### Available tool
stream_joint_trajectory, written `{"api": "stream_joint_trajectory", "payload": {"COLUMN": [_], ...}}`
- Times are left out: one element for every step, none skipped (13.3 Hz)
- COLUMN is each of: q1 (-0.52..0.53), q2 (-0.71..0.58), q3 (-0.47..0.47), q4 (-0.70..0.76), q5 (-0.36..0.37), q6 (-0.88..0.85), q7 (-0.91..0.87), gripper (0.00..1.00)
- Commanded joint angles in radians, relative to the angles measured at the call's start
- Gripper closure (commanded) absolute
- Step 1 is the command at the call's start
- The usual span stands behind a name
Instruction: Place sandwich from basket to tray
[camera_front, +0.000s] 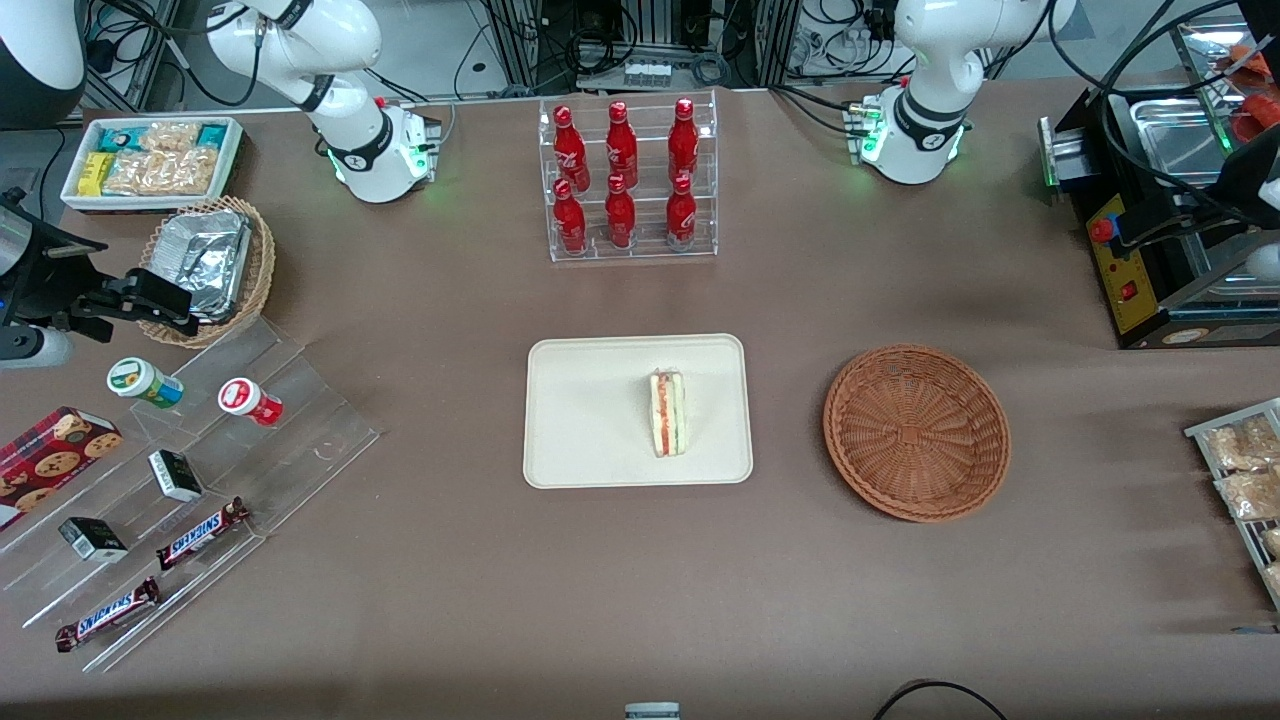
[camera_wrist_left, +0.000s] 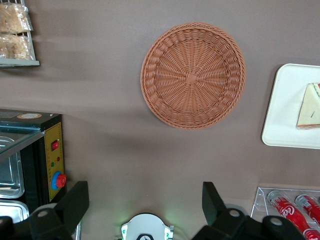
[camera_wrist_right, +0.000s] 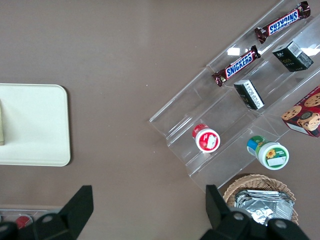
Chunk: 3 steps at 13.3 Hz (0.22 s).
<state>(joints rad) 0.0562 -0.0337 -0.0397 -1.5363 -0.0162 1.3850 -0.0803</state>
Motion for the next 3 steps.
{"api": "stream_joint_trajectory", "payload": {"q1": [-0.016,-0.018,-0.019], "q2": [0.006,0.005,0.002], "q3": [0.014,0.014,0.014], "q4": [0.015,0.012,0.01], "q5": [-0.004,-0.004,-0.004], "q6": [-0.006,-0.007,-0.007], "q7": [0.042,0.068,0.062], "gripper": [0.0,0.0,0.0]}}
